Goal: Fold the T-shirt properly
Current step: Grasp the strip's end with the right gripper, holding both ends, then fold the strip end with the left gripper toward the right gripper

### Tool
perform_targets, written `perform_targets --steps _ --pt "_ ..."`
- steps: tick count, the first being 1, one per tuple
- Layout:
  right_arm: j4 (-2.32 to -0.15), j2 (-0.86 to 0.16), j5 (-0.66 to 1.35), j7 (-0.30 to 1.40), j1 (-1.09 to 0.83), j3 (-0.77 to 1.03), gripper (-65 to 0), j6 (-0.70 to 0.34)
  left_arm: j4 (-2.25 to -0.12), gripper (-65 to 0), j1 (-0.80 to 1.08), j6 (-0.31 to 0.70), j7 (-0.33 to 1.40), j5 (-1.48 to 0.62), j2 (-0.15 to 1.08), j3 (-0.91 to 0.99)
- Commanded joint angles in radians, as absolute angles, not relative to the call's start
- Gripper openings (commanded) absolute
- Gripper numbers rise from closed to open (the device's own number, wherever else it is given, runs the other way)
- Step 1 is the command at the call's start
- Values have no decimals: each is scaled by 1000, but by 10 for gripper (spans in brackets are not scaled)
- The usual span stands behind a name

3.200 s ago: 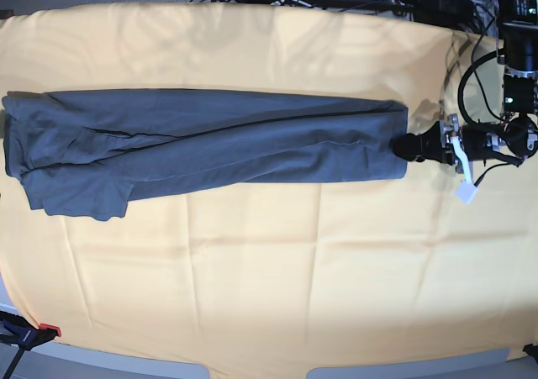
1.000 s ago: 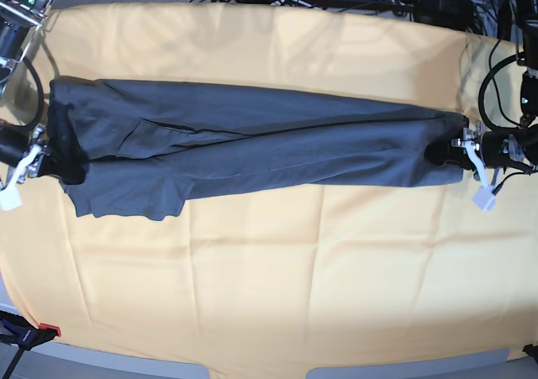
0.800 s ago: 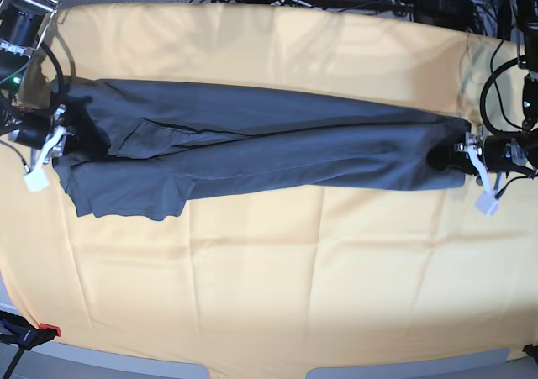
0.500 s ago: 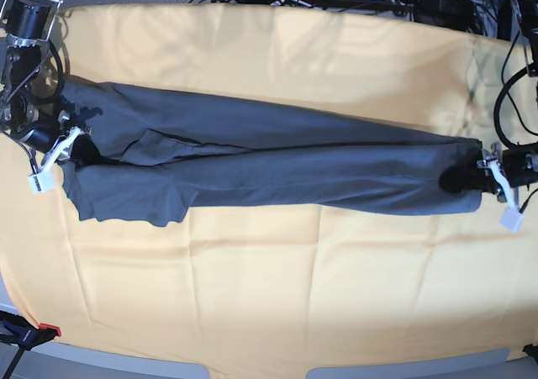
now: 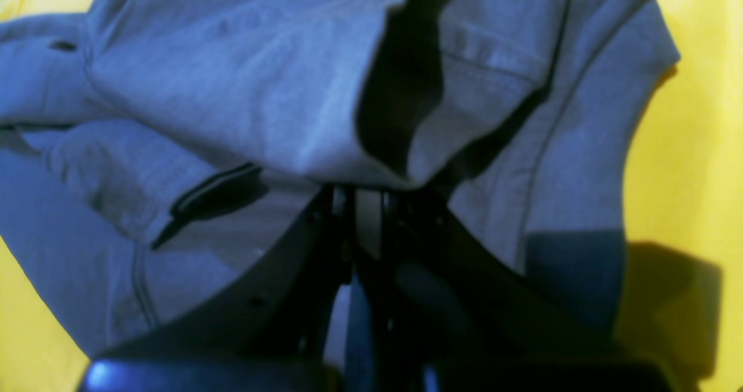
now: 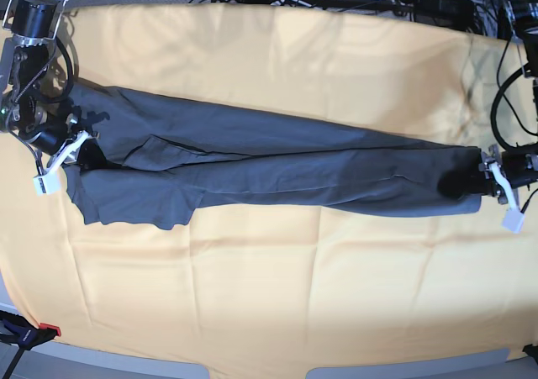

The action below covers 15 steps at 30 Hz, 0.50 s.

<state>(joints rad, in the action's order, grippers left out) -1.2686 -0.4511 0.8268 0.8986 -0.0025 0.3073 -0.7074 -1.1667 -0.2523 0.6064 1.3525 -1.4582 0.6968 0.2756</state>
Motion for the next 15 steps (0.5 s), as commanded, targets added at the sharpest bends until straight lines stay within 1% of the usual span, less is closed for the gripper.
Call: perform_targets --steps 1,15 --pt "-1271 -460 784 955 -1 302 -650 -698 -1178 -650 -275 609 1340 -1484 699 287" --pt "-1271 -460 776 965 -1 302 -650 -698 -1178 -650 -280 613 1340 -1484 465 287"
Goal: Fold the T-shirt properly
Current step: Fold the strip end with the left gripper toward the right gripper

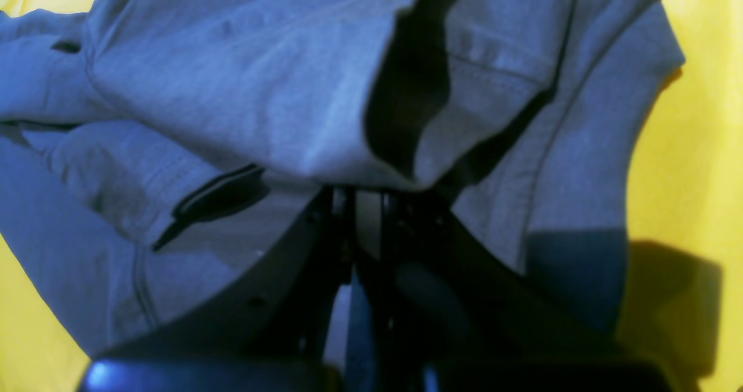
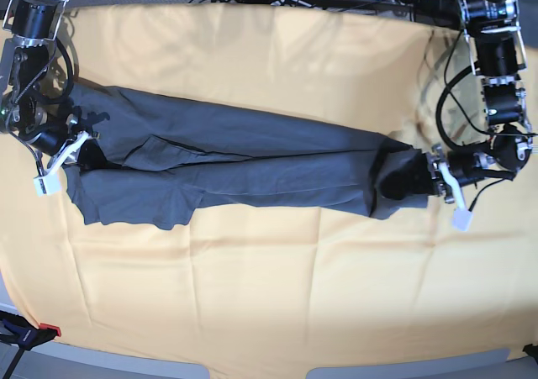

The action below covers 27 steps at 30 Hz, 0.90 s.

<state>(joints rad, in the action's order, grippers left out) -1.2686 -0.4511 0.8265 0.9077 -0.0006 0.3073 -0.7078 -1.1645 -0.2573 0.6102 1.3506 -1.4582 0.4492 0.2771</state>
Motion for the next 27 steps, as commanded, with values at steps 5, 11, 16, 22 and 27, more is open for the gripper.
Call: perform_targets --steps 5,11,16,22,27 --pt "-1271 -460 776 965 -1 302 -650 -698 -1178 -650 -281 614 1340 -1484 368 286" --pt "-1271 -460 776 965 -1 302 -650 -698 -1178 -650 -280 660 1332 -1484 240 269" --pt "-1271 -460 776 965 -1 302 -650 -698 -1178 -650 -280 689 1309 -1484 150 261" --pt "-1271 -460 776 965 -1 302 -650 -698 -1178 -650 -280 689 1310 -1484 88 261" --pt "-1271 -460 785 965 -1 302 -650 -698 -1178 -475 -279 688 1329 -1484 60 247"
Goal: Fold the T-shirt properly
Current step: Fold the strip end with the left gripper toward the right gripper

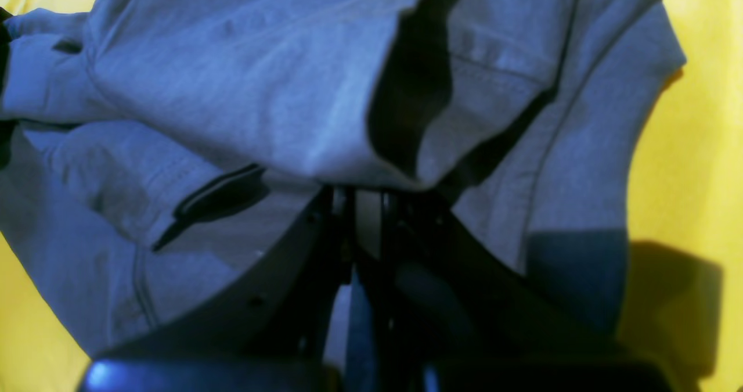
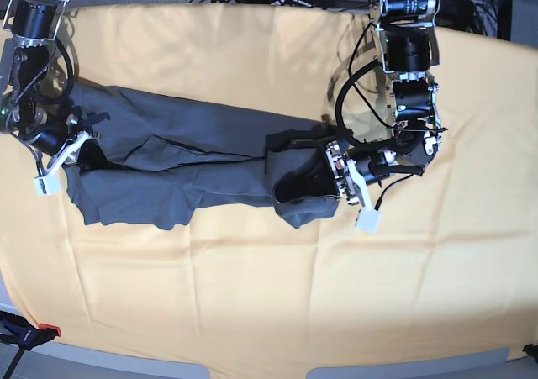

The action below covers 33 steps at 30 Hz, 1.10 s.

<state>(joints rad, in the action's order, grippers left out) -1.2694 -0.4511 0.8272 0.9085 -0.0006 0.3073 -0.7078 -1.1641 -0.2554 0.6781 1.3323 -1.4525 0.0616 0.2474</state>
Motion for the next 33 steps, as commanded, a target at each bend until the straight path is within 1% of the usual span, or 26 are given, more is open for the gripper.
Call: perform_targets --steps 1,2,3,4,6,8,11,14,15,16,17,19,20,24,27,28,30,32,33 --pt "-1271 -460 787 965 0 302 -650 -698 -1178 -383 -280 681 1329 -1484 60 233" --pt "-1271 -460 788 965 -1 302 -639 -698 -1178 -306 -280 670 1327 -1484 60 215" --pt "-1271 -460 787 965 -1 302 -605 -698 -1178 -262 -280 657 1324 -1484 60 196" --pt "-1271 -460 787 965 -1 302 -570 -698 -1178 -249 -280 653 1325 -1484 60 179" --pt "-1271 -460 788 965 -1 302 -510 -698 -1178 -249 -280 656 1325 -1484 60 150" --pt "-1271 -460 788 965 -1 302 -483 -698 -1178 -249 -281 656 1324 -1484 60 138" --pt "-1271 -460 788 964 -1 302 -483 -698 -1178 -249 -280 656 1297 -1484 61 139" --pt "-1271 -460 788 964 -1 302 -482 -698 -1178 -252 -281 691 1258 -1484 61 144" --pt "-1271 -460 788 964 0 302 -483 -698 -1178 -270 -281 698 1256 -1484 61 154" --pt "-1271 -460 794 964 1 302 -482 -698 -1178 -316 -281 698 1257 -1484 61 168" --pt "-1271 -461 813 964 1 303 -483 -698 -1178 -394 -280 698 1257 -1484 61 184" --pt "-1271 -464 861 965 4 303 -482 -698 -1178 -621 -280 698 1257 -1484 61 226" --pt "-1271 -466 870 965 10 303 -482 -698 -1178 -650 -280 698 1257 -1477 61 249" --pt "-1271 -467 894 975 58 304 -482 -698 -1177 -650 -275 698 1251 -1303 64 304" --pt "-1275 -469 946 1018 113 307 -477 -698 -1176 -650 -253 698 1162 -1158 70 302" --pt "-1282 -468 965 1030 132 310 -456 -698 -1176 -650 -242 698 1118 -1113 70 302" --pt "-1299 -468 992 1050 170 321 -387 -698 -1176 -650 -223 698 1038 -1028 73 302" --pt "-1316 -469 999 1068 210 340 -311 -698 -1176 -650 -213 679 994 -953 72 302" --pt "-1324 -469 999 1084 231 353 -283 -698 -1176 -650 -210 671 991 -933 72 302"
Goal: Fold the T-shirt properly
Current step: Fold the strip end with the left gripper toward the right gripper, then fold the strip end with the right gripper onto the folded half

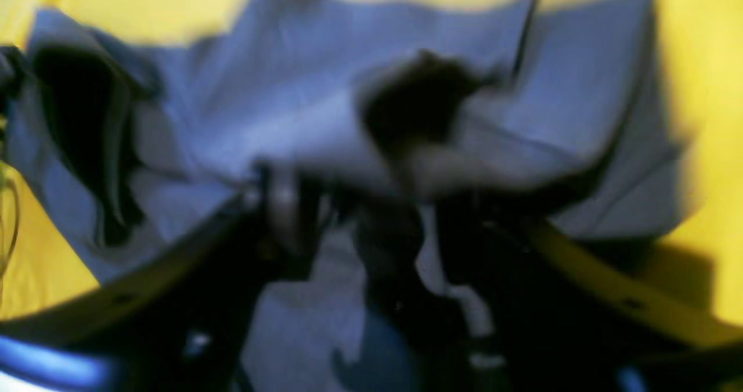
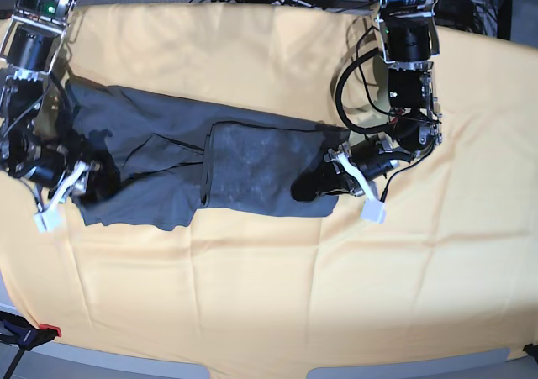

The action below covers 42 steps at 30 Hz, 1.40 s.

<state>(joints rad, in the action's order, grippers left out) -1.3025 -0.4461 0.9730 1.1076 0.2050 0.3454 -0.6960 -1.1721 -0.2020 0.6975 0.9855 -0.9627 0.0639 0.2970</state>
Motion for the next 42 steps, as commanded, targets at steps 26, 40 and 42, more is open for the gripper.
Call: perform_targets --steps 26,40,42 --pt "-1338 -431 1048 1048 -67 602 -226 -622 -1176 -650 -211 669 992 -947 92 302" --pt "-1338 -327 1271 1152 -54 595 -226 -682 -1176 -650 -211 669 995 -949 92 302" --pt "-1338 -314 1267 1139 -49 595 -226 -682 -1176 -650 -211 669 999 -955 95 302"
